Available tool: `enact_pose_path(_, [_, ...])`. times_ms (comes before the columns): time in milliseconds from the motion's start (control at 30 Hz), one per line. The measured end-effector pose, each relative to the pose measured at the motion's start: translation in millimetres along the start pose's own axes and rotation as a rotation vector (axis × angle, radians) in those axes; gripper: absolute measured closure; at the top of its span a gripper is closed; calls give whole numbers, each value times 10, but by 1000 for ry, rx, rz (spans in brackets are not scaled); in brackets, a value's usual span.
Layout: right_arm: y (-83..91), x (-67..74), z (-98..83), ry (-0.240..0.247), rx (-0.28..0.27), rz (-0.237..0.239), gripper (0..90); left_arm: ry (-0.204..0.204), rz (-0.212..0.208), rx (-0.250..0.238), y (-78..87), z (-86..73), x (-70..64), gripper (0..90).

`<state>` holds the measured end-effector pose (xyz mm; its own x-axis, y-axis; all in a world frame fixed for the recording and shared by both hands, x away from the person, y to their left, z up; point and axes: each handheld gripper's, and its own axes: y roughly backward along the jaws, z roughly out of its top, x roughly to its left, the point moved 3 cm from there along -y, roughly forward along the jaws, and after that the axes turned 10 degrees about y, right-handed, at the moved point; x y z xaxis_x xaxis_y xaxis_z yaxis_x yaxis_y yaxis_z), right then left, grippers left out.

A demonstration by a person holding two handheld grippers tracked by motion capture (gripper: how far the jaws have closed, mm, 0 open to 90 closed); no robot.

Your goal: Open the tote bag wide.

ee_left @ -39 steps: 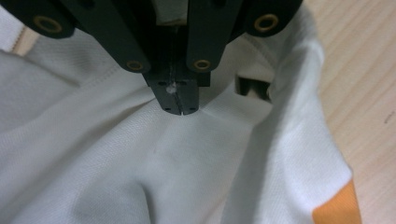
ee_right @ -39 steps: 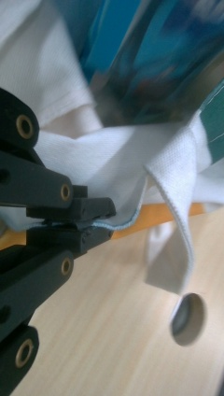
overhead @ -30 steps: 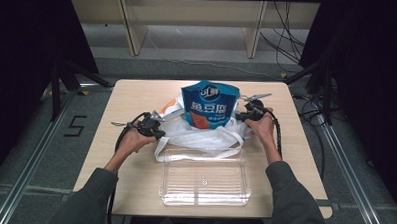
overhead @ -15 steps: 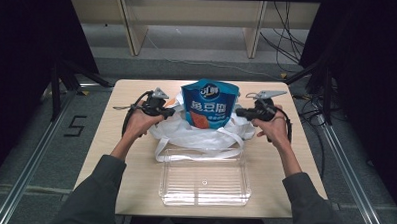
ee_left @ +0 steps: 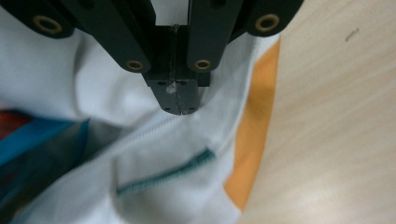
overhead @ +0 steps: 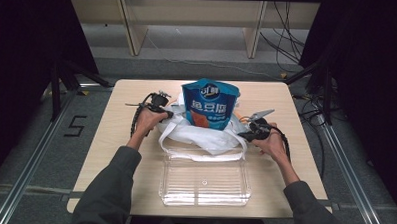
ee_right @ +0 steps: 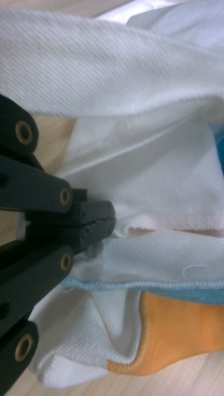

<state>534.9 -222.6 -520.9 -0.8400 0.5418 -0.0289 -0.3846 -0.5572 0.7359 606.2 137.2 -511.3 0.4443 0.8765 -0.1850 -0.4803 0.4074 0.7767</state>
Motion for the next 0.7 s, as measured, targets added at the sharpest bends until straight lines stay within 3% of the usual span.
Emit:
enact_pose_path(33, [9, 2, -5, 6, 20, -1, 900, 31, -15, -12, -17, -17, 17, 895])
enact_pose_path(67, [-11, 4, -12, -5, -6, -10, 900, 48, -25, -18, -29, -34, 29, 896])
enact_pose_path(133, [-14, -6, -31, -11, -24, -7, 900, 44, -22, -20, -20, -33, 25, 896])
enact_pose_path(200, [-5, -2, -25, -25, -26, 2, 900, 11, -17, -18, 10, -14, 7, 895])
enact_pose_path(300, [71, 4, 40, 4, -17, -5, 900, -8, -41, -67, 101, -13, -19, 890])
enact_pose_path(333, [74, 13, 90, 13, -90, -23, 900, -21, -50, -78, 146, -8, -26, 885])
enact_pose_path(367, [162, 12, 148, 36, -65, -15, 900, -32, -58, -96, 190, 0, -43, 882])
enact_pose_path(400, [201, 17, 224, 47, -108, -39, 900, -46, -73, -103, 245, 8, -60, 878])
enact_pose_path(467, [314, -11, 369, 66, -124, -65, 900, -50, -108, -125, 333, 21, -125, 874])
enact_pose_path(567, [349, -107, 537, 49, -156, -92, 900, -116, -137, -106, 428, -9, -260, 868])
enact_pose_path(633, [283, -175, 594, 17, -161, -103, 900, -157, -149, -80, 437, -51, -325, 868])
enact_pose_path(700, [199, -246, 595, -37, -158, -103, 900, -171, -172, -56, 409, -103, -367, 868])
